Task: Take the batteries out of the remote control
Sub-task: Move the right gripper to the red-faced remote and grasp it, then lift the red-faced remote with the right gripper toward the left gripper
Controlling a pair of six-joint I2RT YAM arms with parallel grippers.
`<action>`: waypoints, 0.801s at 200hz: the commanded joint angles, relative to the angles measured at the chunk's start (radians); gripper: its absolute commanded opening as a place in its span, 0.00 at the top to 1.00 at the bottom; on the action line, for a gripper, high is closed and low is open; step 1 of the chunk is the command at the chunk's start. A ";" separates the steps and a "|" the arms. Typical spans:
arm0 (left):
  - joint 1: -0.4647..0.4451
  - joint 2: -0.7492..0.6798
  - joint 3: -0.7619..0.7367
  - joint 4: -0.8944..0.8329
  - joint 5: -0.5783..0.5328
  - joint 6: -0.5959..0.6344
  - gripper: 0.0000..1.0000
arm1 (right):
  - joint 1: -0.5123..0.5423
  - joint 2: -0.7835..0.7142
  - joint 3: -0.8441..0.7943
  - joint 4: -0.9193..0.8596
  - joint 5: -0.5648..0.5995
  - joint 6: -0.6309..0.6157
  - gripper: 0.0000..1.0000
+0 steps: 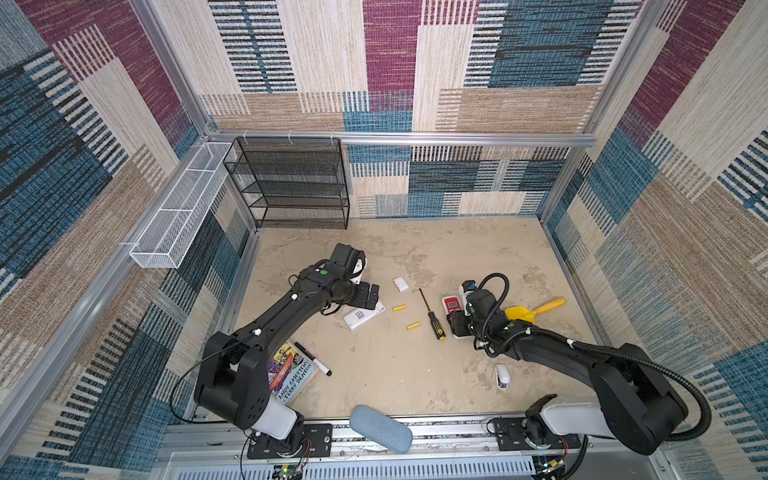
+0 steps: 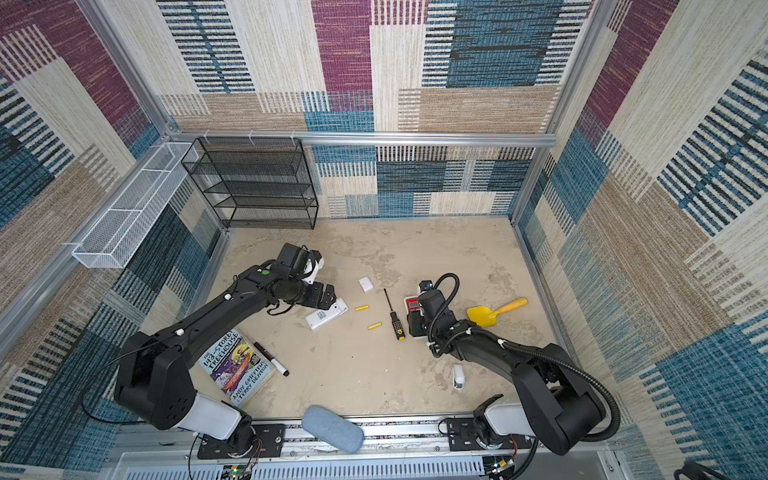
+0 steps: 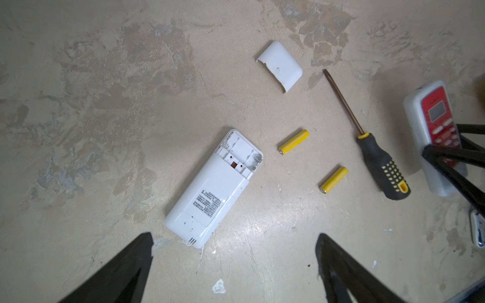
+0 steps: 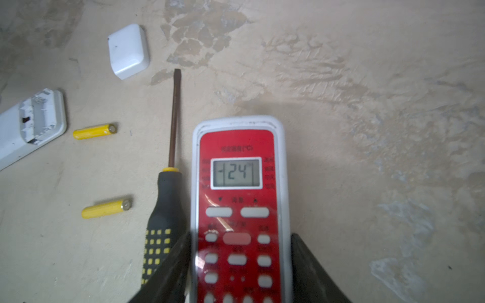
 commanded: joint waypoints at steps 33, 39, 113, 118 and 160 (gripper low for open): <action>-0.002 0.024 0.035 0.037 0.178 -0.039 0.01 | 0.033 -0.082 0.011 0.081 -0.116 -0.109 0.53; -0.003 0.023 0.034 0.051 0.199 -0.049 0.01 | 0.042 -0.087 0.014 0.087 -0.120 -0.117 0.53; -0.008 -0.058 -0.088 0.384 0.461 -0.270 0.05 | 0.183 -0.024 0.106 0.172 -0.152 -0.204 0.54; -0.010 -0.061 -0.096 0.395 0.461 -0.277 0.06 | 0.186 -0.019 0.113 0.177 -0.161 -0.205 0.54; -0.014 -0.043 -0.124 0.444 0.461 -0.318 0.12 | 0.212 0.018 0.169 0.206 -0.210 -0.214 0.54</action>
